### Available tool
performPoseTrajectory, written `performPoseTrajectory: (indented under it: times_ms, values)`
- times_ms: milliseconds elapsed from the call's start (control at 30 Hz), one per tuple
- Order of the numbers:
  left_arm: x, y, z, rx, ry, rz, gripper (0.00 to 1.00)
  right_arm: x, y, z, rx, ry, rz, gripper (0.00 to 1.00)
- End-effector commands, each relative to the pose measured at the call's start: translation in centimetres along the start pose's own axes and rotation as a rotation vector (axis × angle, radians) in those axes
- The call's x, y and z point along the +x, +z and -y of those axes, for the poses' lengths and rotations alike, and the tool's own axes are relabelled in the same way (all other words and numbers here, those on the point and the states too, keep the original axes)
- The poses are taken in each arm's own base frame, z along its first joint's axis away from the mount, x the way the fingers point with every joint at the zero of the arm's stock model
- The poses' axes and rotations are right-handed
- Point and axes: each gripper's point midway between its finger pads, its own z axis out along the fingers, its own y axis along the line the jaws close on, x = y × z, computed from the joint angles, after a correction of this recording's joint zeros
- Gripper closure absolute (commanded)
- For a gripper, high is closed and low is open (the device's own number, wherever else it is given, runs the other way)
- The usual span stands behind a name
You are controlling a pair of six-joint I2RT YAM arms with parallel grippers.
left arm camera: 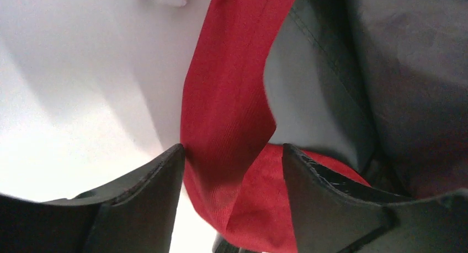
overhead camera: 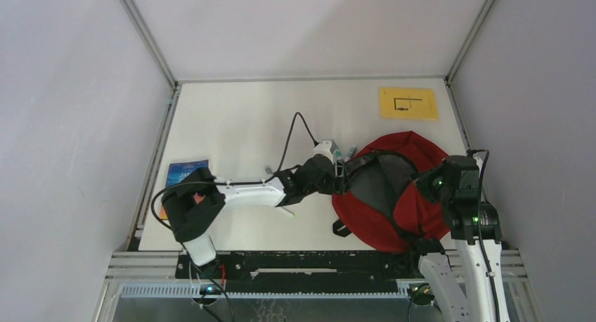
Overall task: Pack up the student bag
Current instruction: Adjust the student bag at the center of the board.
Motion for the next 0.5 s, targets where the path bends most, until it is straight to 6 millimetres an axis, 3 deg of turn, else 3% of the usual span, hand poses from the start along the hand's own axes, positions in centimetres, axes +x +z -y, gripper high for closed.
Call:
performPoseTrajectory:
  times_ms: [0,67,133,167,333,467]
  values:
    - [-4.1,1.2,3.6,0.064,0.046,0.100,0.38,-0.3,-1.0,-2.0,-0.101,0.006,-0.006,1.00]
    - [-4.7,1.6,4.3,0.063,0.078,0.104,0.60,-0.4,-1.2,-2.2,-0.109,-0.001,-0.005,1.00]
    - [-5.6,1.9,5.2,0.073,0.117,0.112,0.91,-1.0,-1.2,-2.0,-0.092,0.003,0.019,1.00]
    - [-6.0,2.2,5.7,0.087,0.143,0.108,0.98,-1.2,-1.3,-2.0,-0.090,-0.001,0.026,1.00]
    - [-7.6,4.0,8.3,0.182,0.255,0.059,1.00,-1.8,-1.8,-2.2,-0.101,-0.058,0.049,1.00]
    - [-9.0,6.2,8.0,0.182,0.238,0.009,0.95,-1.8,-1.8,-2.1,-0.096,-0.080,0.047,1.00]
